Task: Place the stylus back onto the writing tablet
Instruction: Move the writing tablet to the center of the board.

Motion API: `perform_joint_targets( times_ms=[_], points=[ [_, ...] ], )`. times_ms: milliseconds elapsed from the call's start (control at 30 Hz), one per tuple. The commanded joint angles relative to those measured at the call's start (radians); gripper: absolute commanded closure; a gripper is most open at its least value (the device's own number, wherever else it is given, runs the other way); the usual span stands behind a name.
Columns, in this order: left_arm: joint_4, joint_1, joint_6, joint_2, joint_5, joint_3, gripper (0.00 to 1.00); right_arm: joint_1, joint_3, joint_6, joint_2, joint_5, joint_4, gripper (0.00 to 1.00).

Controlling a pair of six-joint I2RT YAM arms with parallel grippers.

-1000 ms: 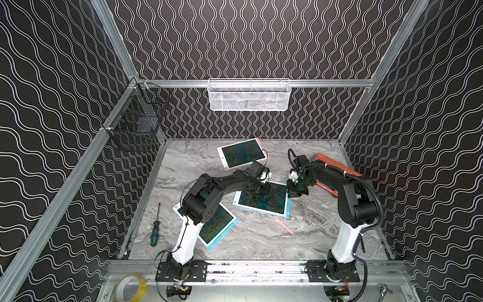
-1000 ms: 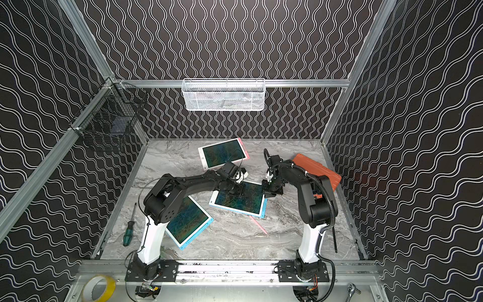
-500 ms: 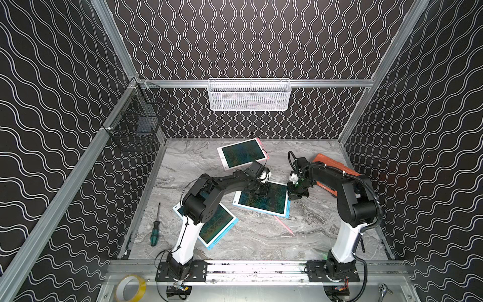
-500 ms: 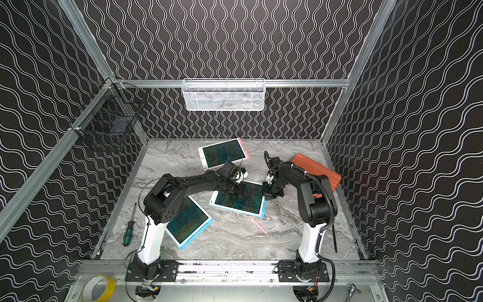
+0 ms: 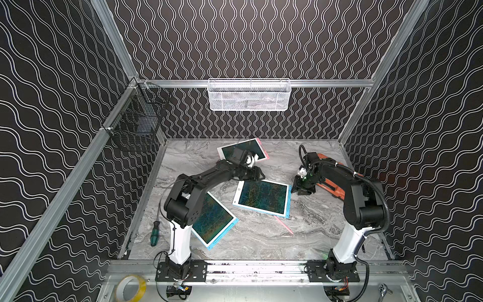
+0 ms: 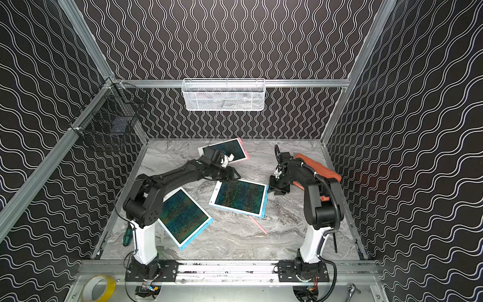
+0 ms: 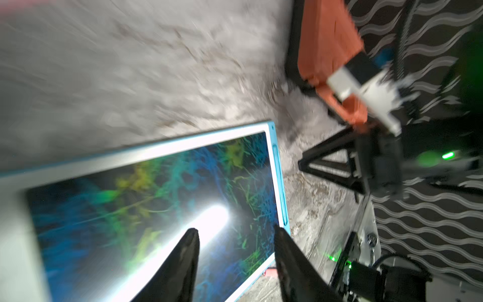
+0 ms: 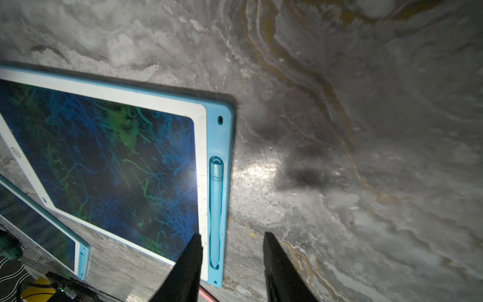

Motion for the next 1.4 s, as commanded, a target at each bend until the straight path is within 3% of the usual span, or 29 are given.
perform_joint_targets(
  times_ms=[0, 167, 533, 967, 1133, 1367],
  points=[
    [-0.031, 0.044, 0.033, -0.034, 0.014, 0.017, 0.44, 0.000, 0.015, 0.008, 0.049, -0.029, 0.013, 0.56],
    [-0.003, 0.117, 0.008, -0.092, 0.002, -0.021, 0.44, 0.010, 0.034, 0.004, 0.088, -0.050, 0.021, 0.53],
    [0.034, 0.216, 0.011, -0.120, -0.036, -0.061, 0.44, 0.161, 0.121, -0.020, 0.162, -0.085, -0.028, 0.53],
    [0.131, 0.262, -0.011, -0.129, -0.065, -0.087, 0.43, 0.281, 0.447, 0.030, 0.358, -0.208, -0.145, 0.53],
    [0.145, 0.267, -0.040, -0.094, -0.087, -0.040, 0.43, 0.338, 0.513, 0.029, 0.418, -0.226, -0.175, 0.53],
    [0.078, 0.289, -0.085, 0.045, -0.240, 0.122, 0.43, 0.395, 0.560, 0.026, 0.467, -0.273, -0.170, 0.54]
  ],
)
